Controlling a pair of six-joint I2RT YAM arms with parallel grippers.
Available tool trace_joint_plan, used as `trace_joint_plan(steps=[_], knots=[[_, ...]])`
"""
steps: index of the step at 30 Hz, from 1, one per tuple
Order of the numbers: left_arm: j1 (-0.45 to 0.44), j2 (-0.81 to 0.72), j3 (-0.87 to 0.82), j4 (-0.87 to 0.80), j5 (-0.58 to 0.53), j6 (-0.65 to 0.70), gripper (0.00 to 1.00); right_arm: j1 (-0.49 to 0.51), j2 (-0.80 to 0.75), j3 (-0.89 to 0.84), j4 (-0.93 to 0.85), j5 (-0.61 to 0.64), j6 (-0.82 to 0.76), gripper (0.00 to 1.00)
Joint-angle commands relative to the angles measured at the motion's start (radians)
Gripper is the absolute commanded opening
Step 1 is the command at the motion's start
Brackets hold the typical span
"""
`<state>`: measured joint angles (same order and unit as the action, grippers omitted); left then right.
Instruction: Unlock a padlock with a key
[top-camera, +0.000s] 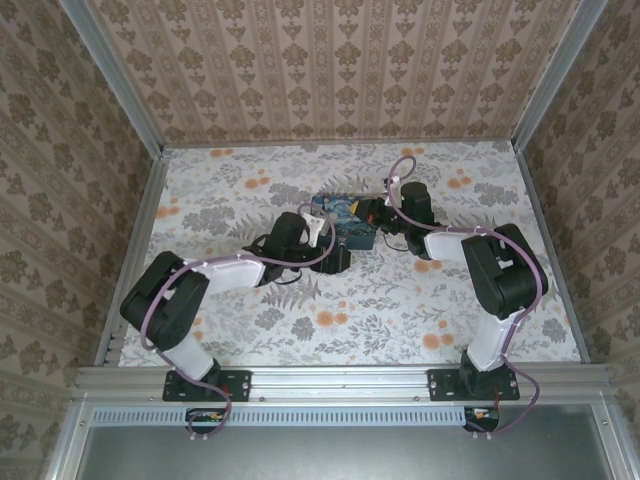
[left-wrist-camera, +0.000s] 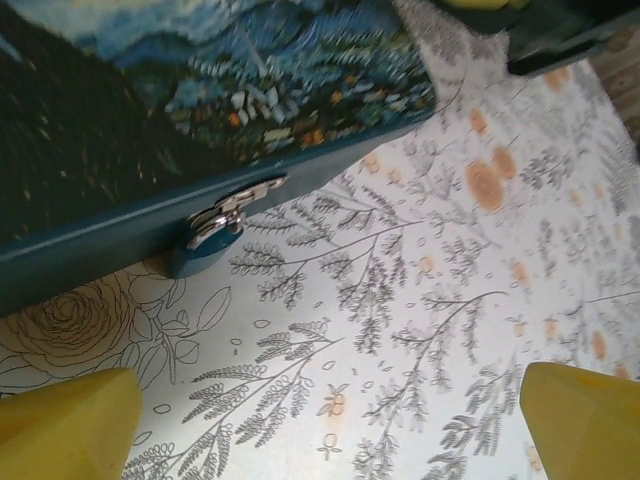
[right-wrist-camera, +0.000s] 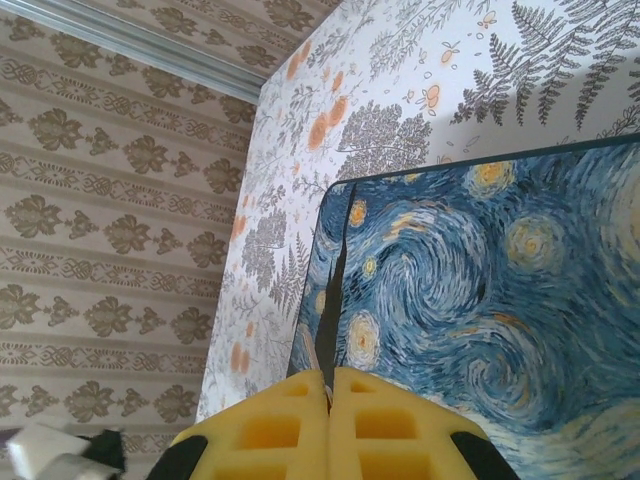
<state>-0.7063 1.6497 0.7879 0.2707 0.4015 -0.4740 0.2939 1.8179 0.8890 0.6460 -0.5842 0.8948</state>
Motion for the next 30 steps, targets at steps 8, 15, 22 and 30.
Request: trace_joint_plan(steps=[8, 15, 22, 30], knots=[[-0.032, 0.130, 0.034, 0.183, -0.043, 0.068, 0.98, -0.012, 0.041, -0.005, -0.007, 0.004, -0.011, 0.00], [-0.066, 0.199, 0.028, 0.271, -0.150, 0.112, 0.98, -0.014, 0.050, -0.009, -0.017, 0.011, -0.010, 0.00], [-0.068, 0.242, 0.009, 0.363, -0.229, 0.114, 0.97, -0.014, 0.049, -0.018, -0.014, 0.014, -0.005, 0.00], [-0.076, 0.303, 0.050, 0.400, -0.203, 0.105, 0.97, -0.015, 0.055, -0.017, -0.014, 0.012, -0.002, 0.00]])
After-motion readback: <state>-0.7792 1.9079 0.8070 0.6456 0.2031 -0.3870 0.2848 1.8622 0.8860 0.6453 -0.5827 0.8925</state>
